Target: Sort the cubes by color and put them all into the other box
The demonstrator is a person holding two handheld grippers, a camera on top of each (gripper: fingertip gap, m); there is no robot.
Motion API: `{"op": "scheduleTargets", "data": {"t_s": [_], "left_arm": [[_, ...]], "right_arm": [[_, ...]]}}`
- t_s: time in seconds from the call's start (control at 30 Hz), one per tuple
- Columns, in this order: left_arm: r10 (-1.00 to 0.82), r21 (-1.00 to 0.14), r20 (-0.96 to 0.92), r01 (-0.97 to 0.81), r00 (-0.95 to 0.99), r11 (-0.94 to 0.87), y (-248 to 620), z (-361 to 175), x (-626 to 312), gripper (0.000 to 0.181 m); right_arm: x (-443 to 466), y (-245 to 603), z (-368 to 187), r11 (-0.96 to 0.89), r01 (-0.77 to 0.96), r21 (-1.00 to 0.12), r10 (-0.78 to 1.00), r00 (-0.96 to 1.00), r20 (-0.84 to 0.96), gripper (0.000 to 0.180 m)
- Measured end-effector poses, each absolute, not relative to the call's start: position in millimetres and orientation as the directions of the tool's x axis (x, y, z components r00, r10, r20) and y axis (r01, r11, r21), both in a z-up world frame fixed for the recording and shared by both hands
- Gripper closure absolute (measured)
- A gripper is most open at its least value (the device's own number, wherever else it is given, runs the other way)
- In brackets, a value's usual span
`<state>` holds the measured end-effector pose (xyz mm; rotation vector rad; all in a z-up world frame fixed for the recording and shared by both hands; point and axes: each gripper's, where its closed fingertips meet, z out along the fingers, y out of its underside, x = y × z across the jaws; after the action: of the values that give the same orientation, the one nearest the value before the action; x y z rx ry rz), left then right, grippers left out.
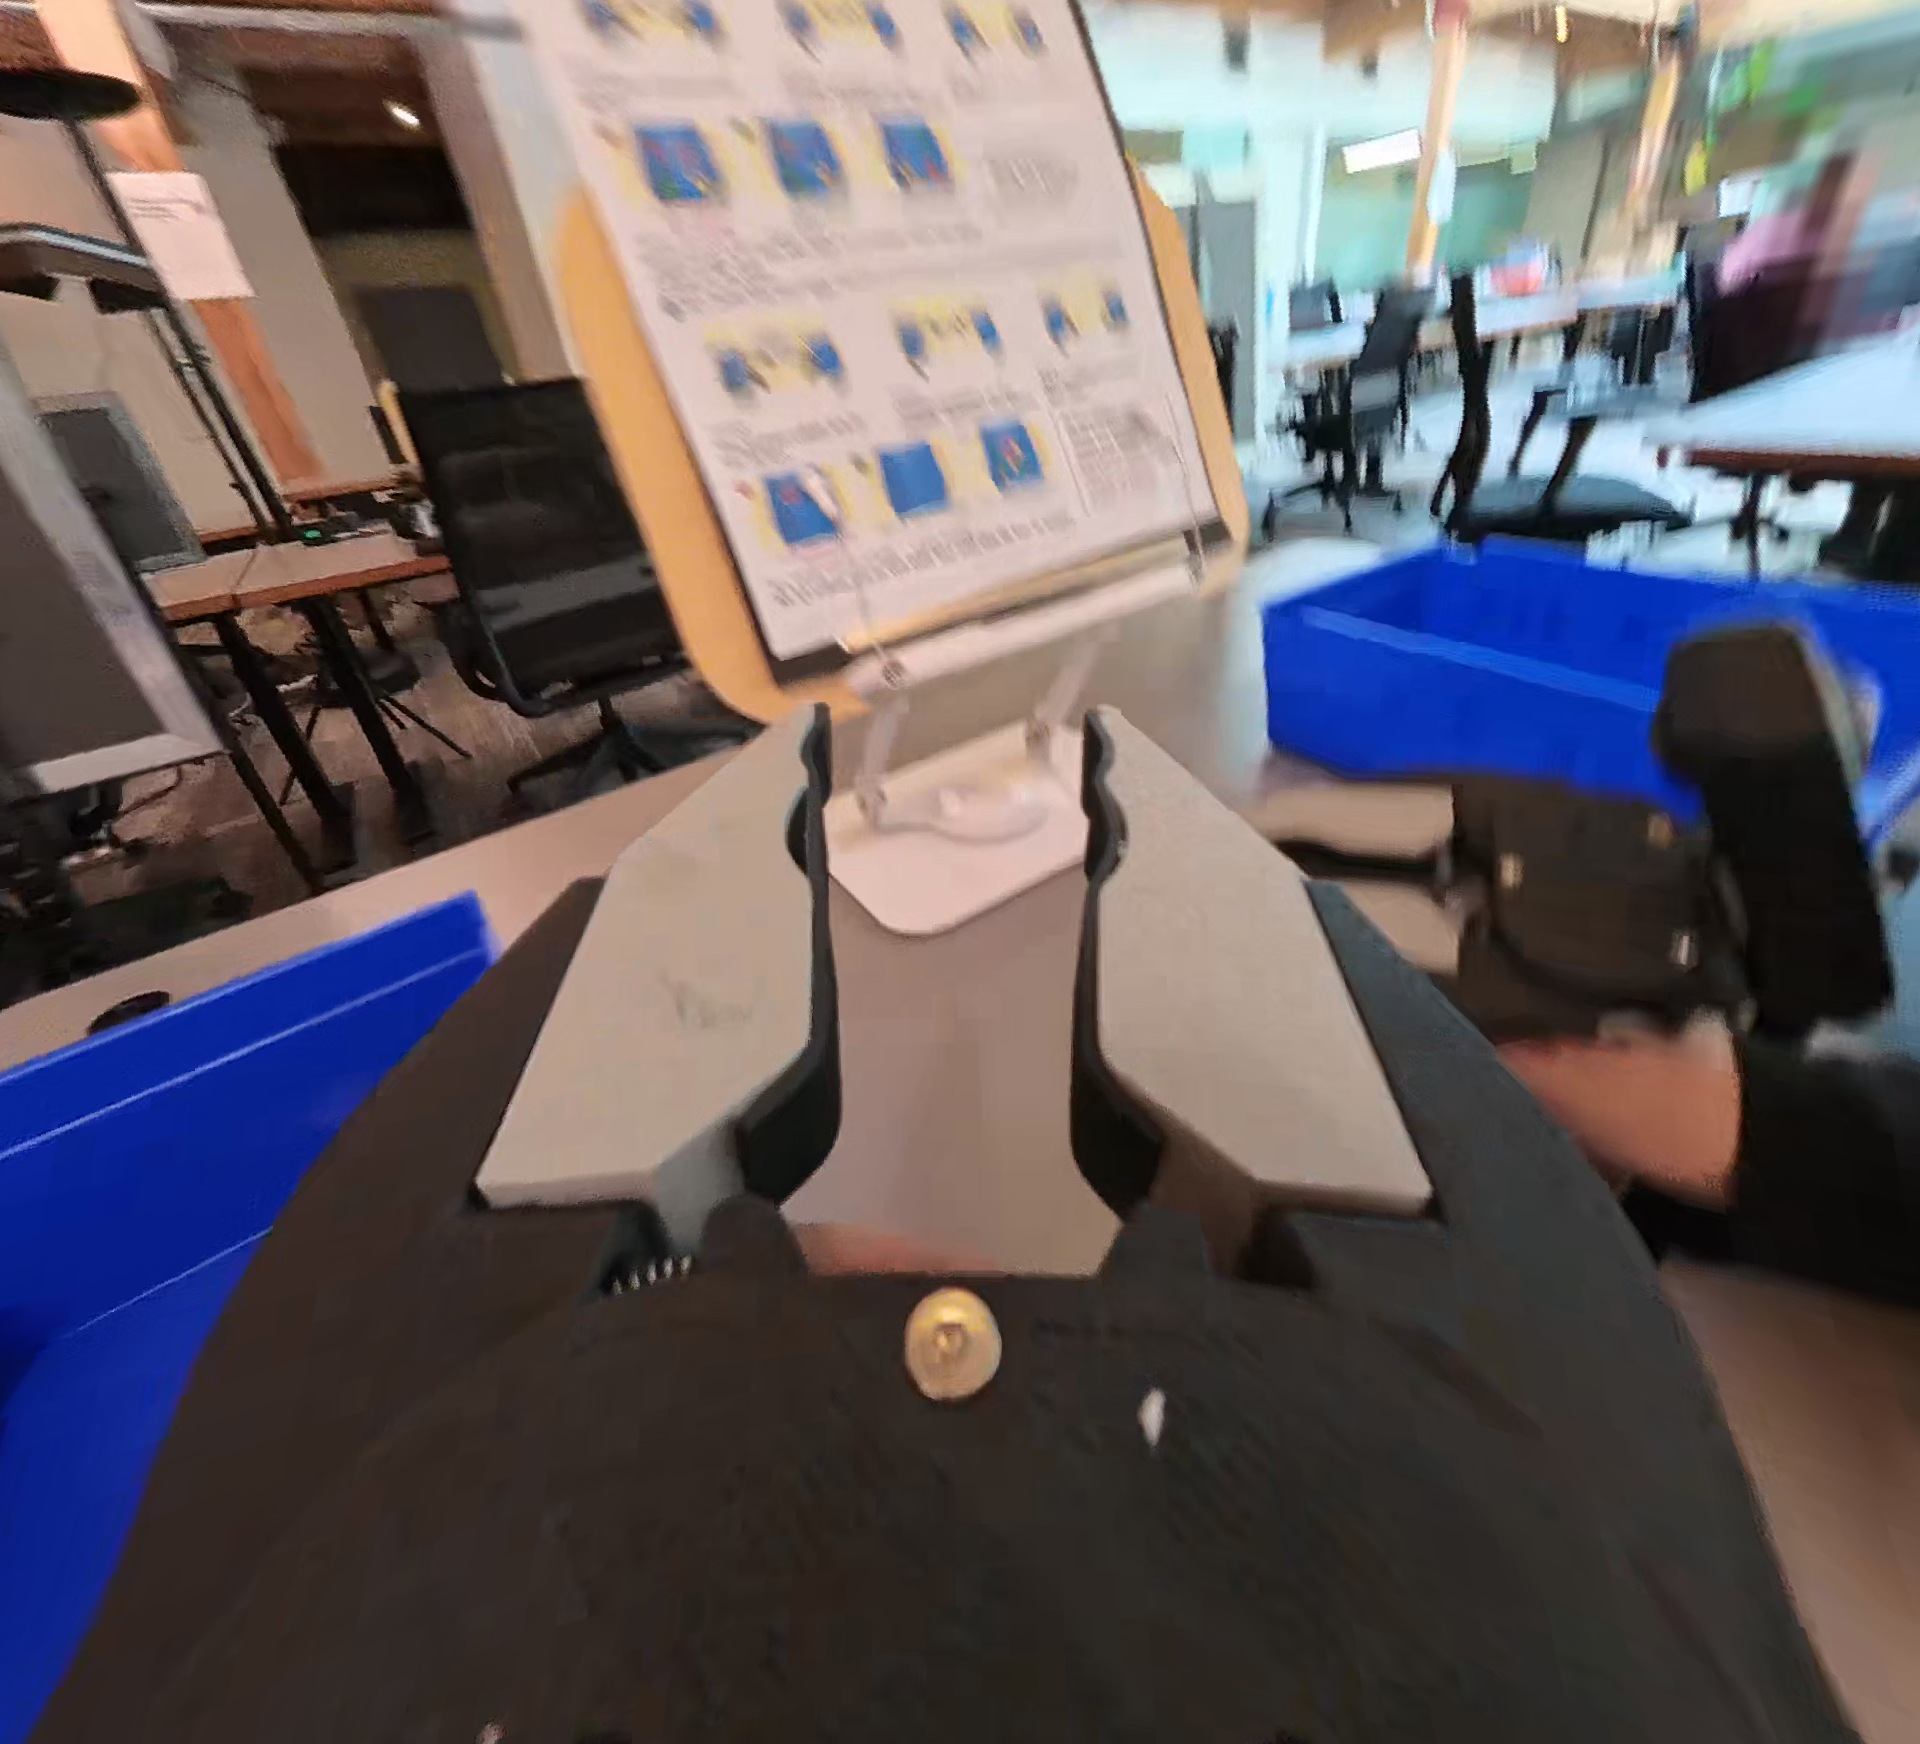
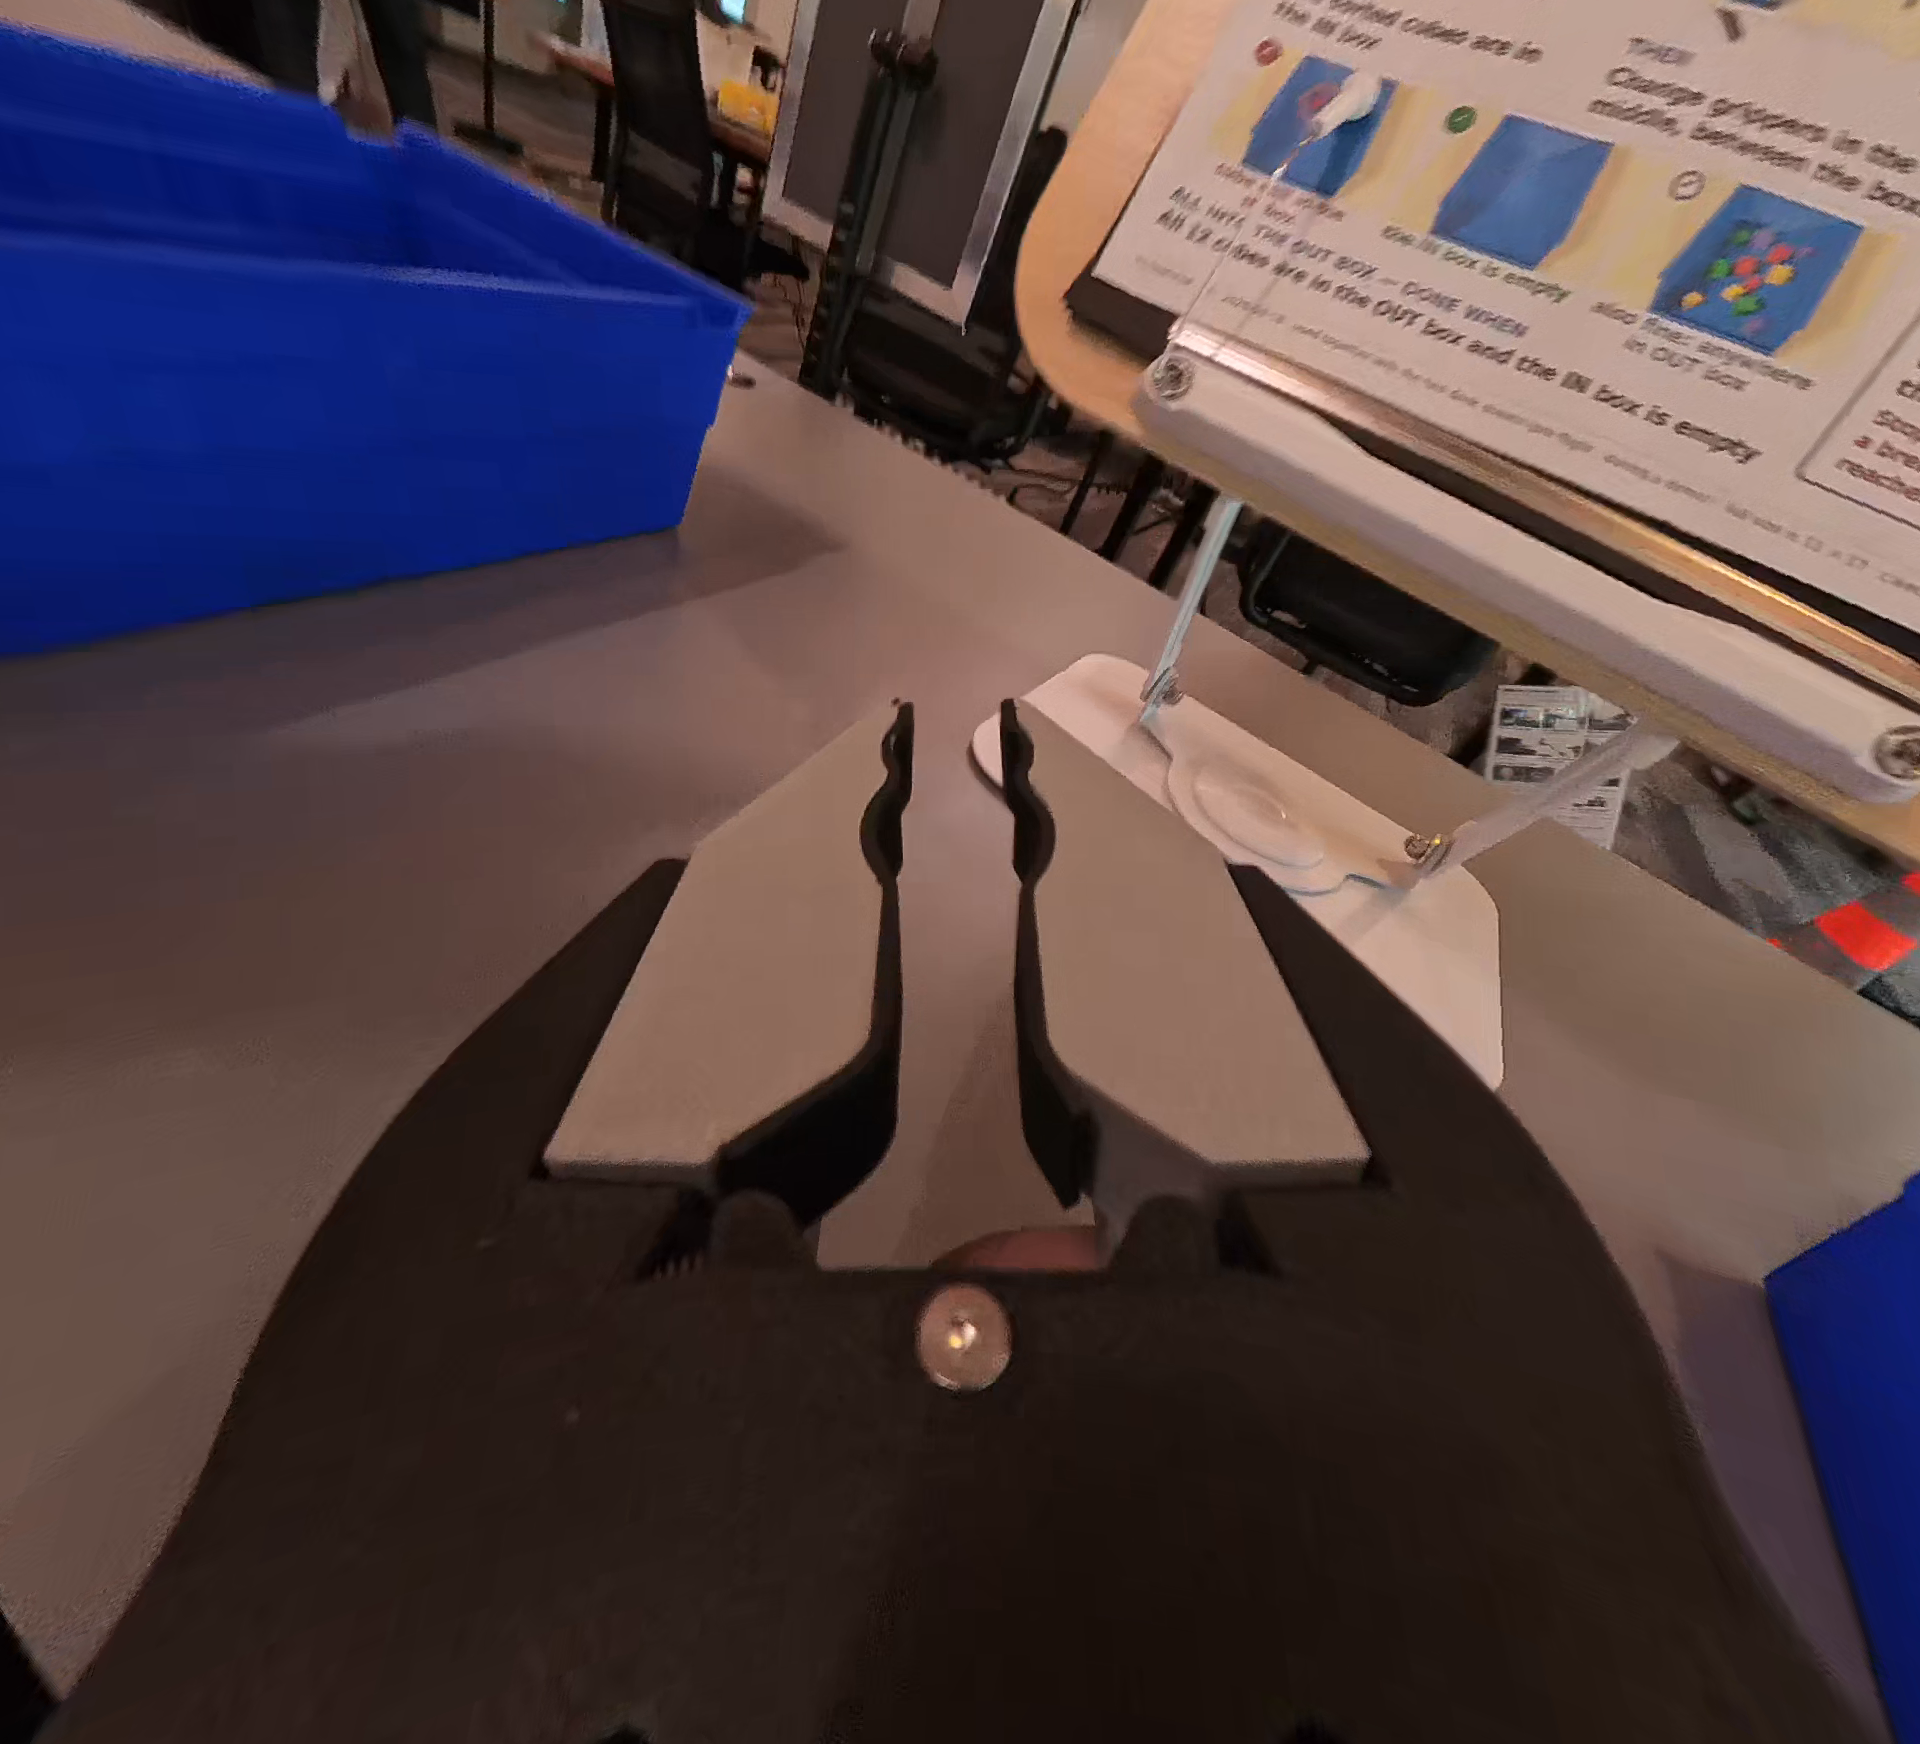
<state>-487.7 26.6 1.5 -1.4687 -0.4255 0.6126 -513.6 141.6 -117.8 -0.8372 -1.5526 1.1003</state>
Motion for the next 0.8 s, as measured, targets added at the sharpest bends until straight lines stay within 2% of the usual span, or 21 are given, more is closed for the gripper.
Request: {"op": "scheduleTargets", "data": {"t_s": [0.1,0.17,0.2,0.27,0.33,0.4,0.6,0.8], "left_arm": [[0.662,-0.990,0.052,-0.048,0.747,0.132,-13,34,-519,0.136],[0.690,-0.991,0.101,0.014,0.717,0.131,-34,38,-548,0.126],[0.703,-0.993,0.115,0.055,0.702,0.107,-41,34,-563,0.119],[0.690,-0.987,0.125,0.162,0.713,0.010,-47,14,-587,0.119],[0.631,-0.944,0.146,0.297,0.762,-0.140,-45,-18,-597,0.119],[0.643,-0.889,0.183,0.404,0.744,-0.215,-48,-35,-609,0.115],[0.695,-0.886,0.133,0.399,0.707,-0.236,-50,-53,-644,0.118],[0.676,-0.820,0.012,0.394,0.737,-0.415,-40,-101,-673,0.122]], "right_arm": [[-513,131,-129,0.441,-0.002,-0.897,0.867,-0.256,0.427,0.163],[-511,130,-126,0.468,-0.028,-0.884,0.855,-0.240,0.460,0.164],[-511,130,-125,0.472,-0.033,-0.881,0.853,-0.236,0.466,0.164],[-511,130,-129,0.468,-0.021,-0.884,0.854,-0.248,0.458,0.164],[-511,136,-128,0.446,-0.011,-0.895,0.867,-0.243,0.435,0.164],[-509,141,-125,0.405,-0.012,-0.914,0.886,-0.243,0.396,0.165],[-509,150,-124,0.332,0.011,-0.943,0.912,-0.257,0.318,0.164],[-510,146,-125,0.300,0.019,-0.954,0.916,-0.284,0.283,0.161]]}}
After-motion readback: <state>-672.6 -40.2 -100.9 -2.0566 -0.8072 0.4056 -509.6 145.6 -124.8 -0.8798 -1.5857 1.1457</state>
